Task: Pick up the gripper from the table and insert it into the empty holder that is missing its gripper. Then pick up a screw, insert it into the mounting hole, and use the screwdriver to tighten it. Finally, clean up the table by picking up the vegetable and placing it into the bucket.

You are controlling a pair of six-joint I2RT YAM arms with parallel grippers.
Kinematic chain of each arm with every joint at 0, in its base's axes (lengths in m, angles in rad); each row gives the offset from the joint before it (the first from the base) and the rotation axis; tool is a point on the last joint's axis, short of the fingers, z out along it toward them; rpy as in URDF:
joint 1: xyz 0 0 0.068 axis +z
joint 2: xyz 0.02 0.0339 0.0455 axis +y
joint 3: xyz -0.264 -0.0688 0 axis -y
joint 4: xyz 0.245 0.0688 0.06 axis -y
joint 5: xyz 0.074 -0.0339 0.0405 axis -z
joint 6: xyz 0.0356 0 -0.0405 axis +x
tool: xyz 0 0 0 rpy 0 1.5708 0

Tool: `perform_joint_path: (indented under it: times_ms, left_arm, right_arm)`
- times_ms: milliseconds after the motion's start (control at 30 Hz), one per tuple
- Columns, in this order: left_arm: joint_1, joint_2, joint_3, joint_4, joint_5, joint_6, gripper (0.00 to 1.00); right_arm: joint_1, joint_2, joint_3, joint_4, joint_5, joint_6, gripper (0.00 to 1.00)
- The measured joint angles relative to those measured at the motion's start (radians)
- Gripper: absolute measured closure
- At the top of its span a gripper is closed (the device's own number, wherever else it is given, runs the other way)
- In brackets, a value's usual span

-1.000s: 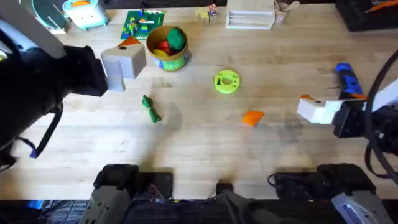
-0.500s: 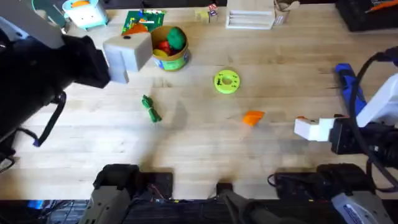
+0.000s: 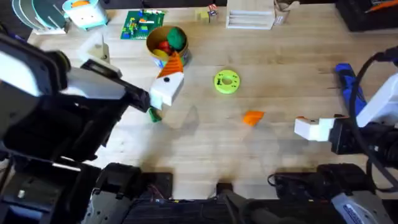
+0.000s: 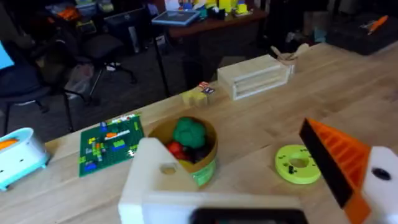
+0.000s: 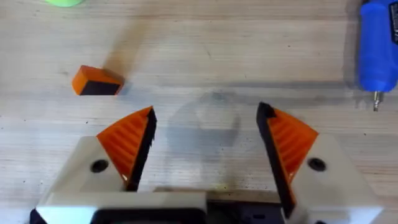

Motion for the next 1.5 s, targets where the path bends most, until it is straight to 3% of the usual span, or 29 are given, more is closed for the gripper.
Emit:
perform_joint_path:
  times_ms: [267, 633, 800, 900, 1500]
  left_arm:
    - [-0.064, -0.184, -0.232, 0.107, 0.015, 0.004, 0.008]
    - [-0.079, -0.364, -0.465, 0.281, 0.015, 0.007, 0.009]
    - [-0.111, -0.364, -0.472, 0.257, 0.015, 0.007, 0.008]
    - [-0.129, -0.363, -0.472, 0.162, 0.021, 0.007, 0.008]
    - [-0.140, -0.359, -0.472, 0.158, 0.027, 0.007, 0.008]
  right_arm:
    - [0.000, 0.000, 0.000, 0.000, 0.000, 0.000, 0.010]
    - [0.000, 0.000, 0.000, 0.000, 0.000, 0.000, 0.010]
    - [0.000, 0.000, 0.000, 0.000, 0.000, 0.000, 0.010]
    - [0.000, 0.000, 0.000, 0.000, 0.000, 0.000, 0.009]
    - [0.000, 0.000, 0.000, 0.000, 0.000, 0.000, 0.010]
